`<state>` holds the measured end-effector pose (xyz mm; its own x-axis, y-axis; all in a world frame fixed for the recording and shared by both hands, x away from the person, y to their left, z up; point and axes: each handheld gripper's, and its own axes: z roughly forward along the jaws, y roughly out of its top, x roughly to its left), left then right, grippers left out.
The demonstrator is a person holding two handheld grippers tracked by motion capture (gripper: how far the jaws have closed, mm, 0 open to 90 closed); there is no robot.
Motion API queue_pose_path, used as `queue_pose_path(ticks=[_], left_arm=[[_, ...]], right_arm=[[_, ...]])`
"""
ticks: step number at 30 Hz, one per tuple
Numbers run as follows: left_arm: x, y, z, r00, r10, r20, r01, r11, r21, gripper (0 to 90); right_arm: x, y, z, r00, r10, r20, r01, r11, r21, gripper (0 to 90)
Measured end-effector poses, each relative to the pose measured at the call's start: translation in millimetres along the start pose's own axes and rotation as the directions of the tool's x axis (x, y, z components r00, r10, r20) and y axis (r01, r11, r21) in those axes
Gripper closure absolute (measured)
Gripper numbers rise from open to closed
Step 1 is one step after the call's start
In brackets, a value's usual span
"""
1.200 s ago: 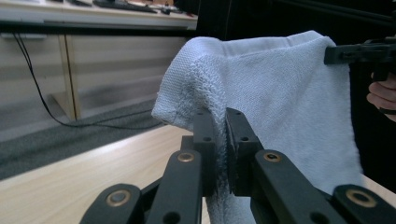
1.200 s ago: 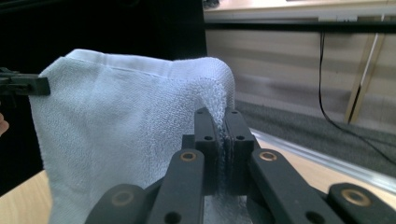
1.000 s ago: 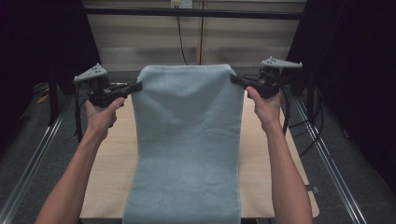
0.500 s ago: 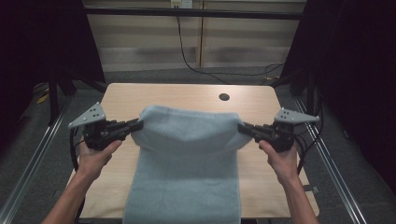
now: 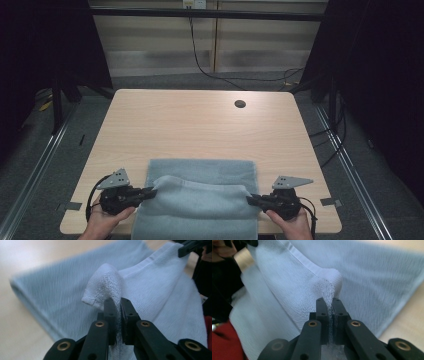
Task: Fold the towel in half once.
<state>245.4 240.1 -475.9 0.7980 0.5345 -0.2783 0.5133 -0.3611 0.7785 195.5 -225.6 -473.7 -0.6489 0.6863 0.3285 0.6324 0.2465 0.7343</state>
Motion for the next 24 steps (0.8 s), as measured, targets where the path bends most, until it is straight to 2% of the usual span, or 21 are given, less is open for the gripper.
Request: queue_pose_path(ticks=[1,3,5,7,8,9,10,14,17,23,24], left_arm=[[1.8,-4.2,1.8,0.9996,-0.027,0.011,0.026,0.9995,0.015,84.9],[0.4,-8.1,2.4,0.9999,-0.004,0.016,0.004,0.9997,0.026,84.8],[0.1,-12.1,4.4,0.9998,-0.009,0.017,0.008,0.9988,0.049,84.8],[0.5,-15.4,9.3,1.0,0.006,-0.002,-0.006,0.9959,0.091,84.8],[0.5,-15.4,9.3,1.0,0.006,-0.002,-0.006,0.9959,0.091,84.8],[2.4,-16.8,16.1,1.0,0.003,-0.006,-0.002,0.993,0.118,84.8],[4.8,-16.0,18.3,0.9999,0.008,-0.007,-0.007,0.9937,0.112,84.9],[17.3,-7.6,29.3,0.9992,0.027,-0.029,-0.024,0.9959,0.088,85.1],[26.9,3.1,40.5,0.9978,0.038,-0.054,-0.033,0.9963,0.079,85.2],[56.0,30.2,62.6,0.9941,0.013,-0.108,-0.005,0.9966,0.082,85.1],[59.2,33.8,64.9,0.9931,0.013,-0.117,-0.003,0.9964,0.084,85.1]], right_arm=[[-2.3,-2.9,3.7,0.9998,0.017,-0.006,-0.016,1.0,0.019,86.3],[-5.3,-3.6,8.3,0.9999,0.004,0.013,-0.005,0.999,0.051,86.1],[-8.5,-3.1,12.6,0.9999,0.01,0.003,-0.01,0.997,0.07,86.0],[-9.0,-4.4,18.1,0.9996,-0.008,0.025,0.006,0.994,0.107,85.9],[-9.0,-4.4,18.1,0.9996,-0.008,0.025,0.006,0.994,0.107,85.9],[-9.5,-5.4,21.0,0.9996,-0.011,0.026,0.008,0.993,0.117,86.0],[-11.2,-4.9,22.9,0.9994,-0.003,0.034,0.0,0.994,0.111,86.1],[-18.9,1.6,27.3,0.9981,-0.015,0.06,0.008,0.994,0.11,86.1],[-34.8,11.7,31.5,0.9959,-0.01,0.089,0.0,0.994,0.107,86.1],[-66.3,36.5,45.6,0.9917,0.005,0.129,-0.018,0.995,0.101,86.1],[-71.5,41.1,48.6,0.993,0.01,0.118,-0.022,0.994,0.104,86.0]])
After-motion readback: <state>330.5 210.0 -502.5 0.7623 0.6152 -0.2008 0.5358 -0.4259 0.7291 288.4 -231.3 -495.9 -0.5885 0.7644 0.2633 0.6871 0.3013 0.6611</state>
